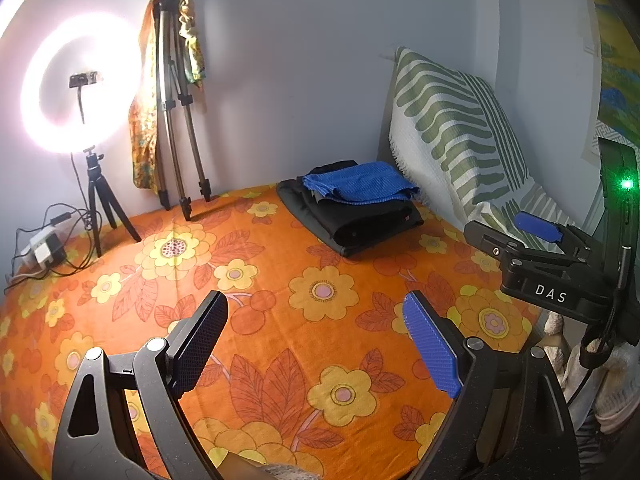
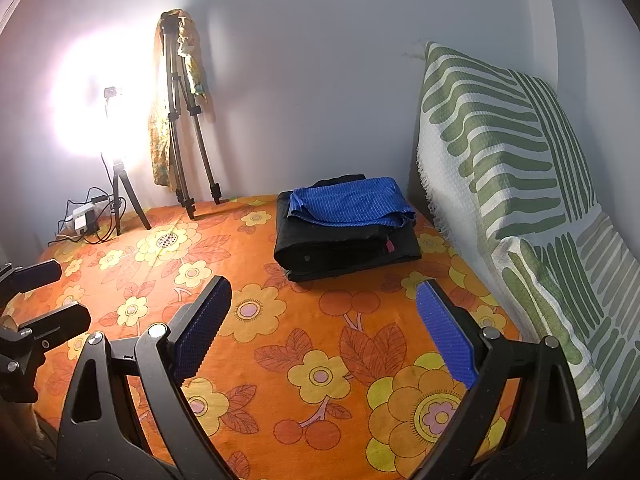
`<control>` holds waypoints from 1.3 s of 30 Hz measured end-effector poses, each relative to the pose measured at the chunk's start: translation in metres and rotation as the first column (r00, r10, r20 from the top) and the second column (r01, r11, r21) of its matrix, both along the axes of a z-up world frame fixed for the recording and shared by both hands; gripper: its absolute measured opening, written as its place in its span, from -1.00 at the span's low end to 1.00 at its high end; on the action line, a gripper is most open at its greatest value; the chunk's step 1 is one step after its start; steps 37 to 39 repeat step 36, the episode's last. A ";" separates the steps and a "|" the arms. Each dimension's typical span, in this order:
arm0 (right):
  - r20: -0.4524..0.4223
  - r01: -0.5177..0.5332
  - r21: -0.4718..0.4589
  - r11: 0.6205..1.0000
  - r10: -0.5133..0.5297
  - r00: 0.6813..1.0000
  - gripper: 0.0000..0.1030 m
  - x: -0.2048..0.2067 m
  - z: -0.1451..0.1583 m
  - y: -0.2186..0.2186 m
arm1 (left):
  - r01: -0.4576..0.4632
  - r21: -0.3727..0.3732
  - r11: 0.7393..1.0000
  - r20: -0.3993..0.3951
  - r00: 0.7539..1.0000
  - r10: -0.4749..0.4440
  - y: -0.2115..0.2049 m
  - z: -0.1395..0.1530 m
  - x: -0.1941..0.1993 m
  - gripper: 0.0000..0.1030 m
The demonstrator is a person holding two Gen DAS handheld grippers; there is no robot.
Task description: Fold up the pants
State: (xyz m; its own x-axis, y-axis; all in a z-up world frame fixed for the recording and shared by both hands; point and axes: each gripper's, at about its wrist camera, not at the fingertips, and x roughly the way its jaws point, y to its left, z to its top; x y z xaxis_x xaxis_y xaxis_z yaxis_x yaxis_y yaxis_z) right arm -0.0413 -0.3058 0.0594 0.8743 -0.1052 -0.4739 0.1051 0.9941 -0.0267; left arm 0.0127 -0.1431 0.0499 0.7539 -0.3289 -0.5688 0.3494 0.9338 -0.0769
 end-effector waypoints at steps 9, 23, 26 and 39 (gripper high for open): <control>-0.004 -0.005 0.000 1.000 0.005 1.000 0.86 0.001 -0.001 0.004 | 0.001 0.002 1.000 0.003 1.000 -0.001 0.002 0.001 -0.001 0.74; -0.010 -0.008 0.000 1.000 0.008 1.000 0.86 0.001 -0.003 0.010 | 0.000 0.005 1.000 0.005 1.000 0.000 0.003 0.001 -0.001 0.74; -0.013 -0.009 0.000 1.000 0.009 1.000 0.86 0.001 -0.005 0.009 | -0.004 0.005 1.000 0.007 1.000 0.004 0.002 0.001 -0.001 0.74; -0.014 -0.006 0.001 1.000 0.006 1.000 0.86 0.001 -0.005 0.010 | -0.013 0.006 1.000 0.015 1.000 0.013 0.006 -0.001 0.001 0.74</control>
